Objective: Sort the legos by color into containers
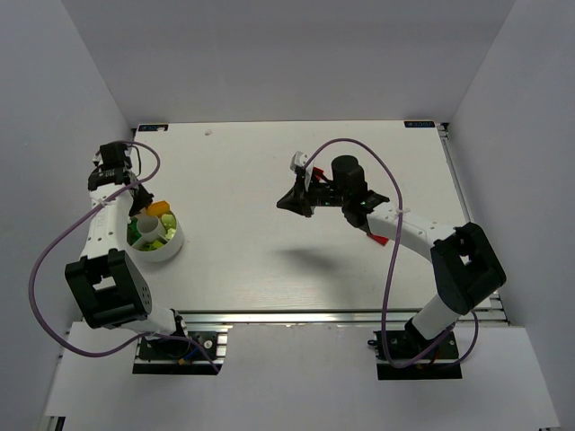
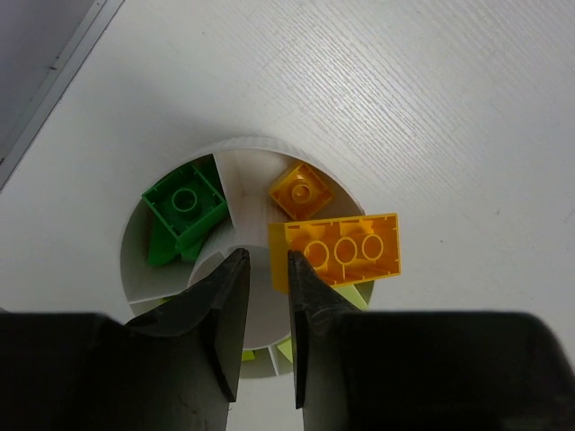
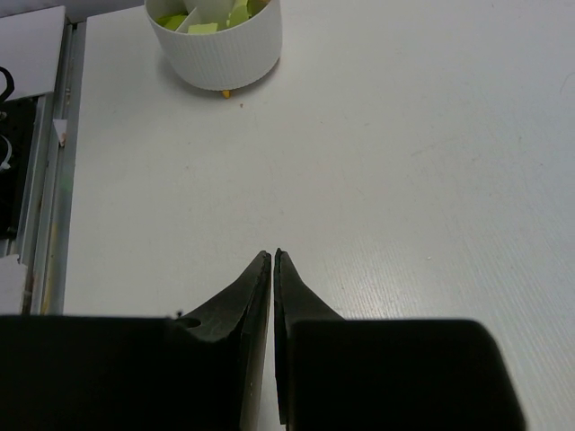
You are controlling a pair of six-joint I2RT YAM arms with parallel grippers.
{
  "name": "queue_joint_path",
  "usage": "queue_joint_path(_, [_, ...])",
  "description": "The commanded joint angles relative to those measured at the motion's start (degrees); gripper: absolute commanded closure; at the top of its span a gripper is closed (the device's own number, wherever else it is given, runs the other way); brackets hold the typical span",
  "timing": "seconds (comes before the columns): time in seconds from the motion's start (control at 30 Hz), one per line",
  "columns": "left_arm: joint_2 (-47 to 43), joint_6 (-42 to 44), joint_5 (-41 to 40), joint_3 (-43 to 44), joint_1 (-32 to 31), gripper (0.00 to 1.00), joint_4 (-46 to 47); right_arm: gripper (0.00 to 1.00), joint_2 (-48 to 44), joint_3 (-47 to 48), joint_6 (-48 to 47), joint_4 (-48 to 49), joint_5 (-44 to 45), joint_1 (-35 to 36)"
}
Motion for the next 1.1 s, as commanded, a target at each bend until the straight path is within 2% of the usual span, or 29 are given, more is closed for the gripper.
queue_joint_path(0.0, [-2.8,0.6,-0.8,2.1,0.4,0.65,-0.4,0.9,-2.6,-0.6,-0.2,1.7,0.2,-0.4])
queue_joint_path(0.1, [-3.3,0.4,0.8,2.8,0.4,0.55,-0.3,0.9,-2.6,-0.6,-0.2,1.7,0.0,-0.4])
queue_joint_path(0.2, [-4.7,0.1,1.9,2.7,0.3,0.49,0.3,0.9,-2.4,-0.5,-0.2,1.7,0.1,-0.5])
queue_joint_path(0.4, [-6.7,-0.4,2.4,1.3,0.4,0.49,-0.9,0.9,-2.3,-0.5,-0.1,1.9,0.0,-0.4])
queue_joint_path(0.57, [-8.0,-3.2,5.2,-1.2,0.3,0.44,-1.0,0.9,-2.1,-0.5,0.1,2.1,-0.2,-0.5])
queue_joint_path(0.83, [-9.3,-6.9,8.2,-7.9,2.4,0.38,2.9,0.9,-2.6,-1.0,0.1,2.1,0.0,-0.5])
queue_joint_path(1.07, [-8.7,-7.1,11.0,-8.7,4.7,0.35,6.6,0.9,-2.7,-1.3,0.2,2.1,-0.1,-0.7])
